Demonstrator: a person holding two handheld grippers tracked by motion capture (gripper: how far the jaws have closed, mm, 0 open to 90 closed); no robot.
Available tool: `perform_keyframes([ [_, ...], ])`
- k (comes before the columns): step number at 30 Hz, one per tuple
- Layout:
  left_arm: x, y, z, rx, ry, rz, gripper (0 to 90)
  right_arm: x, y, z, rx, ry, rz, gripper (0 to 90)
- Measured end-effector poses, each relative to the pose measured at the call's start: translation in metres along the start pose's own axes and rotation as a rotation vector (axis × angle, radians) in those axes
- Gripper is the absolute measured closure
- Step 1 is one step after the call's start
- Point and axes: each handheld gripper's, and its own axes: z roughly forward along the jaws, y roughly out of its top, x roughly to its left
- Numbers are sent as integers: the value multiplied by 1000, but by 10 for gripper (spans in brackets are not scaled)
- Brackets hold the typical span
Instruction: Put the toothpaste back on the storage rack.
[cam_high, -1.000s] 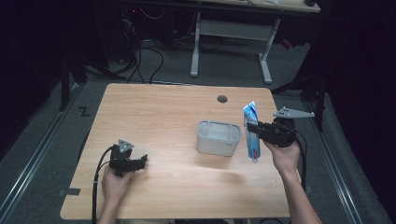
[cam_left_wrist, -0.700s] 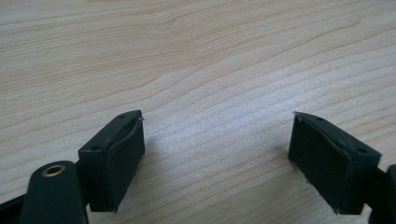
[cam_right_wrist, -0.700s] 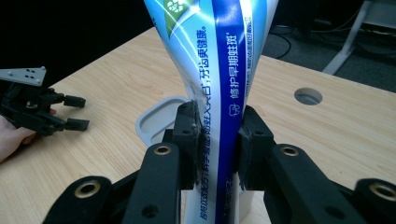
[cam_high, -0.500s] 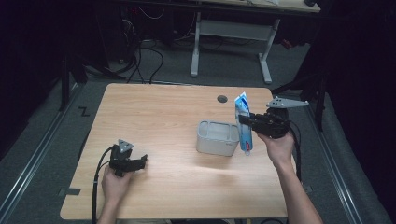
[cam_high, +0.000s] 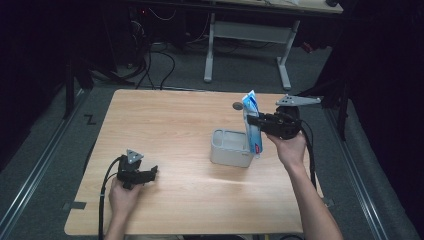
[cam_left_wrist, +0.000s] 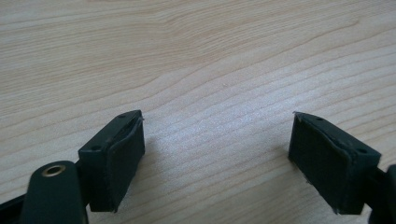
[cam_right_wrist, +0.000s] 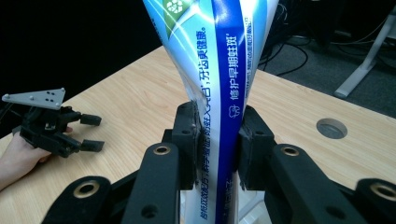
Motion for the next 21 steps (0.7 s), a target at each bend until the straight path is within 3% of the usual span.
perform_keyframes([
  [9, 0, 0, 0, 0, 0, 0, 187, 7, 11, 20, 1, -31, -45, 722],
  [13, 0, 0, 0, 0, 0, 0, 187, 8, 13, 28, -14, -7, -33, 722],
  [21, 0, 0, 0, 0, 0, 0, 187, 7, 17, 40, -22, -28, -30, 722],
])
